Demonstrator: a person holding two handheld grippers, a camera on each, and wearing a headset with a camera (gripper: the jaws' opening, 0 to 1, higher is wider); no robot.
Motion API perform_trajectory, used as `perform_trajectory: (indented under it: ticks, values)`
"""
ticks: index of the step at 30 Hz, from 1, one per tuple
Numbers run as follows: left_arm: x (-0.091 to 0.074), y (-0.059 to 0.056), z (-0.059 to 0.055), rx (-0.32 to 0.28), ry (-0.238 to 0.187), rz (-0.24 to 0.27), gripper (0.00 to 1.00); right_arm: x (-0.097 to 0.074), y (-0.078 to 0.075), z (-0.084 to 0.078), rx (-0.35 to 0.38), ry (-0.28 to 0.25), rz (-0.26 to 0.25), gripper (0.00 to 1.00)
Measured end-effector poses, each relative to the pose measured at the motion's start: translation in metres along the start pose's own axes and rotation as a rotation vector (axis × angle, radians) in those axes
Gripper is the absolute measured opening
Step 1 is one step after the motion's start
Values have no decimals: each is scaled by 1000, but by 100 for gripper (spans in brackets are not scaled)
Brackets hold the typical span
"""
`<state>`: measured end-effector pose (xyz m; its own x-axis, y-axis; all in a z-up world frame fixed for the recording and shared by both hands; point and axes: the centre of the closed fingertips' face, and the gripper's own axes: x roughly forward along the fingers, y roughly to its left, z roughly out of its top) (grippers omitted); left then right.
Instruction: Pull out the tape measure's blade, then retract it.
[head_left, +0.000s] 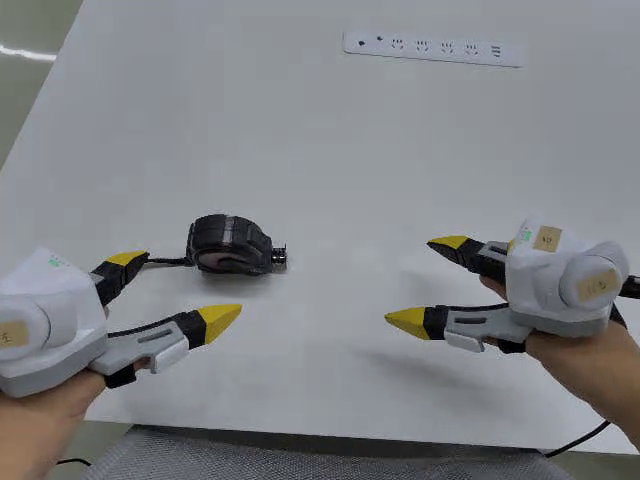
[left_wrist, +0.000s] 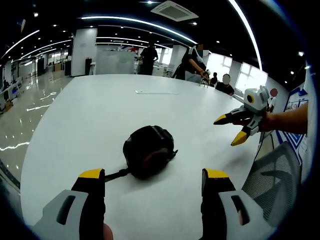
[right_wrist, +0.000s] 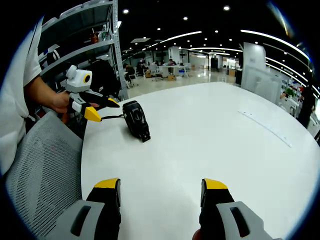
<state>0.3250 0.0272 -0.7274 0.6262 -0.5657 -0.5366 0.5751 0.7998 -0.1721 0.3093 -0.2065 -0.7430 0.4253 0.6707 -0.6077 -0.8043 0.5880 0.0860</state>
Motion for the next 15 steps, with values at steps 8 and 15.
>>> perform_trajectory:
  ticks: [8,15]
  values:
    - [-15,3,-11,19,26,-19,80,-23,0,-16,32,1,-44,74]
    - [-25,1,-19,59,46,-49,85,-39,-1,-27,61,8,-71,82]
